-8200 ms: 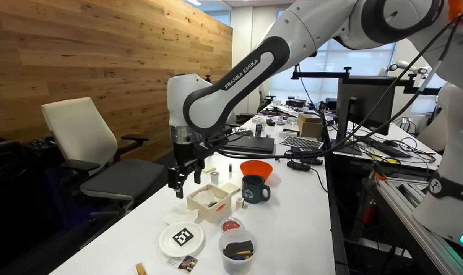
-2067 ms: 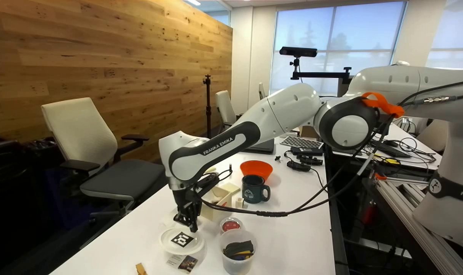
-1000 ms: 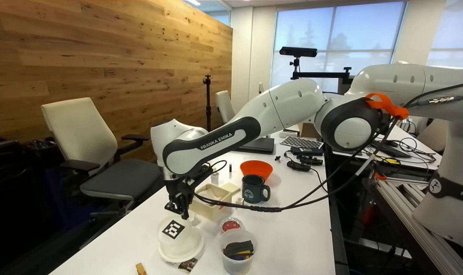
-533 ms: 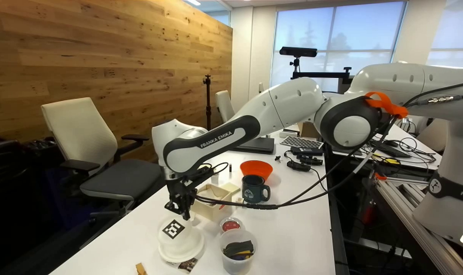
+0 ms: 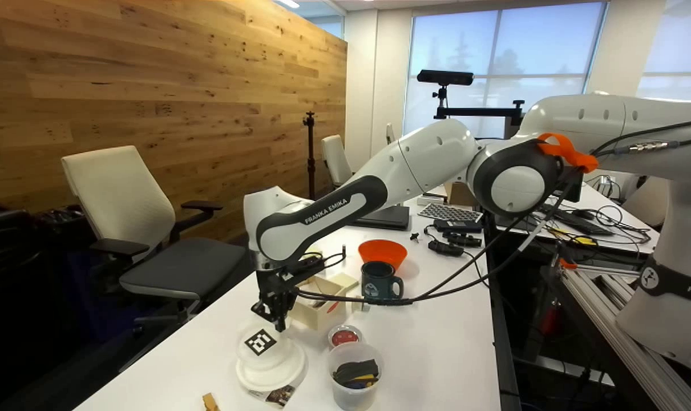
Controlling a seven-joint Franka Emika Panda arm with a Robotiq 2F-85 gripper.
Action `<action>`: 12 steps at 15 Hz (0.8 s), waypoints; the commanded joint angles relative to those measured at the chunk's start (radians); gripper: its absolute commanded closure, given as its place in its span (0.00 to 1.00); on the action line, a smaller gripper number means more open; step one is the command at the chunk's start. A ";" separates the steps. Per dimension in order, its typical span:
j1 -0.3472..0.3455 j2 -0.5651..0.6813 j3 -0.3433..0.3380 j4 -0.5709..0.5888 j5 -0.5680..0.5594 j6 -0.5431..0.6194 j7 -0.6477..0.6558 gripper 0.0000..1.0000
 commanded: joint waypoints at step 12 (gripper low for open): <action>-0.053 -0.281 0.099 -0.620 -0.005 0.519 -0.243 0.99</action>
